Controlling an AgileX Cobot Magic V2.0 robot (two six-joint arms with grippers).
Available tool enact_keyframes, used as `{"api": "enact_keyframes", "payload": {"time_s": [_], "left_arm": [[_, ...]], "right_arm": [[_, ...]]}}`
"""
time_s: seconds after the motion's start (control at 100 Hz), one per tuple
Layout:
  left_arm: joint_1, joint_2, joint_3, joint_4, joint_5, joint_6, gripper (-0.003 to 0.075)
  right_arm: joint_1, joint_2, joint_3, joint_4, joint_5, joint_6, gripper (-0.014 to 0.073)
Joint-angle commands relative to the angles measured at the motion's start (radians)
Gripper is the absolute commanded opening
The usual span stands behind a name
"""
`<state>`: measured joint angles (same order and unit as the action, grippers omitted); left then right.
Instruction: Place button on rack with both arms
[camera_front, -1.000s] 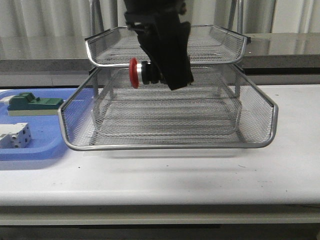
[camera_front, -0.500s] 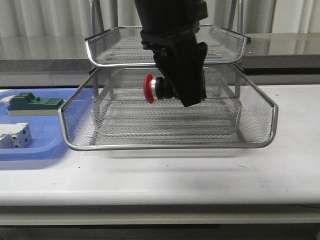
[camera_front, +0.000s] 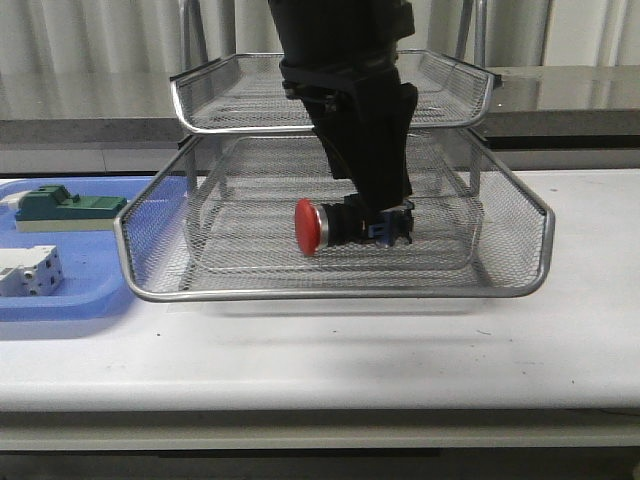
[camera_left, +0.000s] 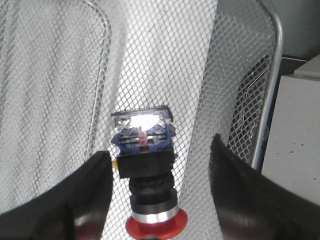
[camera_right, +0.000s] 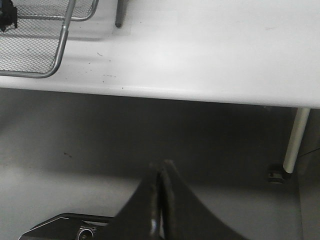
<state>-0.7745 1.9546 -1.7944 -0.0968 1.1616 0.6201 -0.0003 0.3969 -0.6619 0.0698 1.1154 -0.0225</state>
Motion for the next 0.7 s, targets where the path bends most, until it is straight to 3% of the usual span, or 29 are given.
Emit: {"api": "enact_keyframes", "payload": {"time_s": [0.0,0.29,0.49,0.69], "left_arm": [[0.002,-0.091,-0.027,-0.013,-0.013,-0.039,0.0412],[0.053,-0.235,-0.027,0.042,0.037,-0.176,0.041],[0.143,-0.328,-0.027,0.103,0.102,-0.276,0.041],[0.251,-0.446,0.017,0.105,0.084,-0.324,0.041]], "right_arm": [[-0.005,0.009,-0.034,-0.001,-0.054,-0.003,-0.0071],[-0.005,0.009,-0.034,-0.001,-0.054,-0.003,-0.0071],[-0.005,0.009,-0.034,-0.001,-0.054,-0.003,-0.0071],[-0.005,0.009,-0.034,-0.001,-0.054,-0.003,-0.0071]]}}
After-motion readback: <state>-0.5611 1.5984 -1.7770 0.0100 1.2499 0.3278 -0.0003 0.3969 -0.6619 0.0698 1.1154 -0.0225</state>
